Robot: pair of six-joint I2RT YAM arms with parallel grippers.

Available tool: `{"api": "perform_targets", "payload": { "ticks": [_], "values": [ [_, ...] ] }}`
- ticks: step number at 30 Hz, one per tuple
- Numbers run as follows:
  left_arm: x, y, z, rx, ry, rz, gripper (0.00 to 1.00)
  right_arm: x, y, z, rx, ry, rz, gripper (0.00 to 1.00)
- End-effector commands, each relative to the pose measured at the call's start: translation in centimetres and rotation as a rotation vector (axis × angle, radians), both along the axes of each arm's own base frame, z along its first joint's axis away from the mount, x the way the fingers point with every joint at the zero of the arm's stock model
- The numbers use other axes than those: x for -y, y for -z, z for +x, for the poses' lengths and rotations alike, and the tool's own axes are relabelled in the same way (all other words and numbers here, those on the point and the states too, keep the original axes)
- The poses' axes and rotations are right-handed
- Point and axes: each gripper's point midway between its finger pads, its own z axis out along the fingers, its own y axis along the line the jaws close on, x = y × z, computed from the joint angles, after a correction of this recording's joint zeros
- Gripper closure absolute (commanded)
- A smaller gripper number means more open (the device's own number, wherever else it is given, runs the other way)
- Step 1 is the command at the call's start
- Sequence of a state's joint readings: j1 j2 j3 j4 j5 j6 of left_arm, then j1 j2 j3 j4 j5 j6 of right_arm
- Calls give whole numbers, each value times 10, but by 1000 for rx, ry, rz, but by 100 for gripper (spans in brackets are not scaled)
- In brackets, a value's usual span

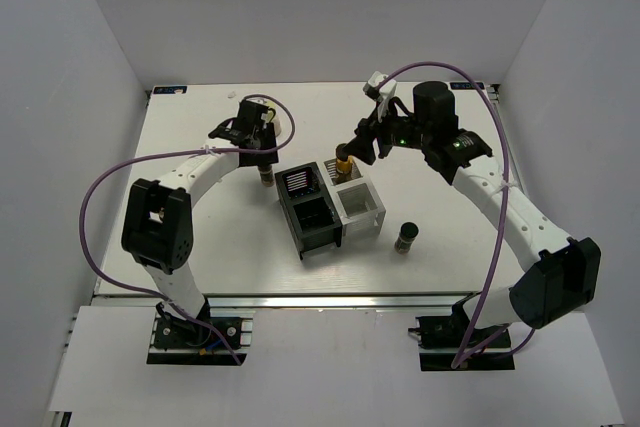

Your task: Organize the condiment bottles

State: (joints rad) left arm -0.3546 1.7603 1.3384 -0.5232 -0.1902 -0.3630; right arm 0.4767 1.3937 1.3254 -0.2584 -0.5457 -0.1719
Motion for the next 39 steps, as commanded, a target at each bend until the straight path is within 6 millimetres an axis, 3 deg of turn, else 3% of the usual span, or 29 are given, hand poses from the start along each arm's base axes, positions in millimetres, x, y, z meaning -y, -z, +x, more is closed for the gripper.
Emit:
{"api": "perform_targets", "payload": {
  "ticks": [1,4,11,13,16,18,19,25,27,28,30,34,39],
  "values": [
    [3,-3,1,13,4,13,36,3,-18,-2,54,0,36,36],
    [5,-3,3,11,7,14,40,3,-17,-3,54,-2,36,36],
    [5,-4,4,3,6,19,61,6,-17,-3,57,4,37,36],
    [3,-10,5,15,1,27,73,6,-18,-3,59,6,38,36],
    [0,-39,9,78,-10,28,86,7,-19,-4,61,7,38,38],
    [-4,-69,12,143,-20,28,92,8,-20,-4,63,8,39,39],
    [-5,-80,12,166,-21,25,99,8,-19,-4,61,8,37,41],
    [-5,-146,2,299,-3,-34,100,10,-15,-5,50,12,35,59],
    [-3,-158,-5,316,14,-61,100,12,-15,-5,52,16,33,74],
    [3,-169,-12,332,48,-97,100,12,-14,-5,52,17,30,88],
    [10,-177,-21,342,98,-137,100,13,-14,-5,55,27,26,100],
    [41,-209,-52,387,290,-289,100,17,-11,-2,52,53,17,100],
    [68,-217,-80,354,441,-388,100,21,-7,0,41,72,15,100]
  ]
}}
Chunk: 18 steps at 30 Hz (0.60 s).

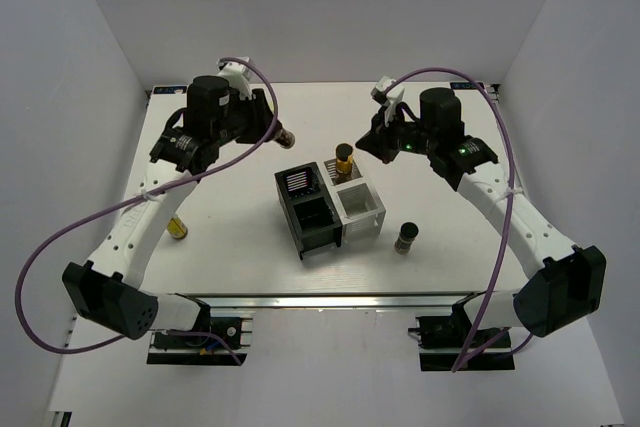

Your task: Organize the condiment bottles

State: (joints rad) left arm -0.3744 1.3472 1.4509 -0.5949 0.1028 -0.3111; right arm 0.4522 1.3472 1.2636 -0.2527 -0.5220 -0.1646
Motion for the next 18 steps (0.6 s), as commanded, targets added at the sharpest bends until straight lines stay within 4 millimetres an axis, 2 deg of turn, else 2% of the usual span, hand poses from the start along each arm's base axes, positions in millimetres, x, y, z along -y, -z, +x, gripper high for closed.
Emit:
{"api": "perform_targets", "payload": {
  "ticks": [1,4,10,15,18],
  "values": [
    [33,-13,-29,-4,198,-66,100,6,-17,2,55,26,23,100],
    [41,-4,-37,-32,232,-52,100,8,-15,3,47,34,23,100],
    [54,19,-40,-75,249,-3,100,11,-13,2,45,38,22,100],
    [66,47,-40,-136,252,84,100,12,-13,2,46,43,22,100],
    [66,60,-40,-155,235,136,100,13,-11,1,46,44,22,100]
  ]
}}
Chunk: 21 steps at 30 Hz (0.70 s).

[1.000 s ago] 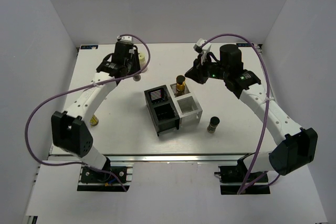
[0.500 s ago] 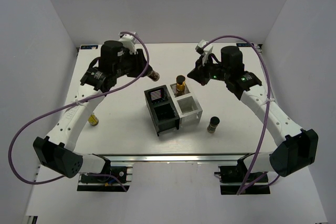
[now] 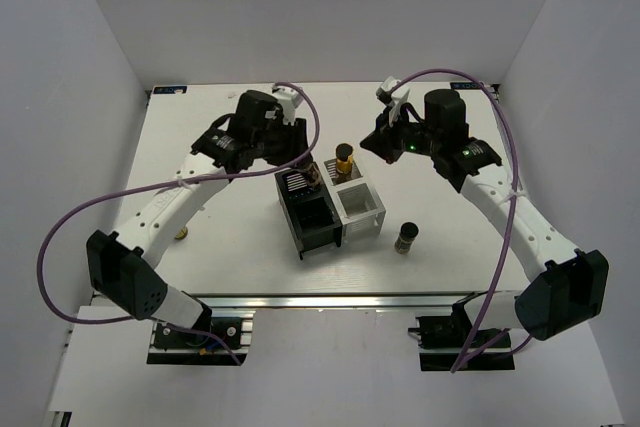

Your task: Organize the condiment bottles

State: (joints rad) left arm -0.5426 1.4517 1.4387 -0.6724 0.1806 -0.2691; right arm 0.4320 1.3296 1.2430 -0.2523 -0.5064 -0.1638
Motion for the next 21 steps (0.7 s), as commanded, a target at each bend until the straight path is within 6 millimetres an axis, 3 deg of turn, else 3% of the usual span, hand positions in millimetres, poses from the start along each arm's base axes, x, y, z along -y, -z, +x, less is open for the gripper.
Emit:
{"api": "perform_targets", "payload": {
  "ticks": [1,10,21],
  "values": [
    [-3,4,0,22,-20,67,100,4,-14,-2,46,11,27,100],
    [-11,13,13,51,-75,124,100,6,-12,-2,44,14,27,100],
    [-12,48,26,28,-89,184,100,7,-12,-2,44,16,27,100]
  ]
}}
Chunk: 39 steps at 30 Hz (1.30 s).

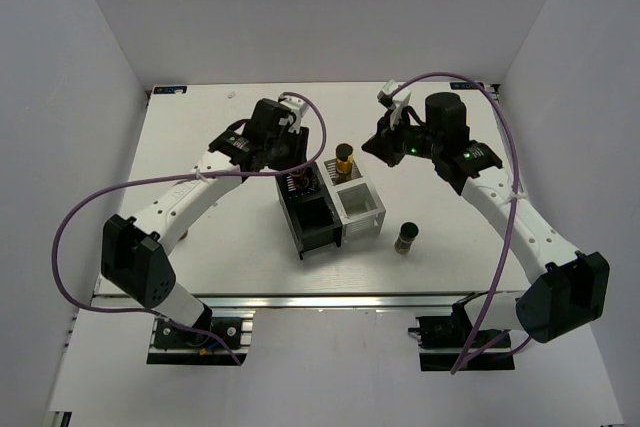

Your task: Organize the condiment bottles

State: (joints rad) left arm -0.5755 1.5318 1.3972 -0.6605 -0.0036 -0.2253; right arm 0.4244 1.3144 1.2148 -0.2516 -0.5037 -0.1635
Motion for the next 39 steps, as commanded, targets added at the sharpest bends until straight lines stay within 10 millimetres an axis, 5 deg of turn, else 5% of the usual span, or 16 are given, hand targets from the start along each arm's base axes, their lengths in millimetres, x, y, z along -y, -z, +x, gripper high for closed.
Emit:
{"api": "perform_targets", "payload": {
  "ticks": [1,19,39],
  "values": [
    [2,-1,9,35,-5,3,100,2,-19,0,55,6,34,100],
    [20,25,17,37,17,27,93,2,-16,2,51,6,28,100],
    [27,42,8,30,33,64,32,4,-15,2,51,8,24,100]
  ]
}}
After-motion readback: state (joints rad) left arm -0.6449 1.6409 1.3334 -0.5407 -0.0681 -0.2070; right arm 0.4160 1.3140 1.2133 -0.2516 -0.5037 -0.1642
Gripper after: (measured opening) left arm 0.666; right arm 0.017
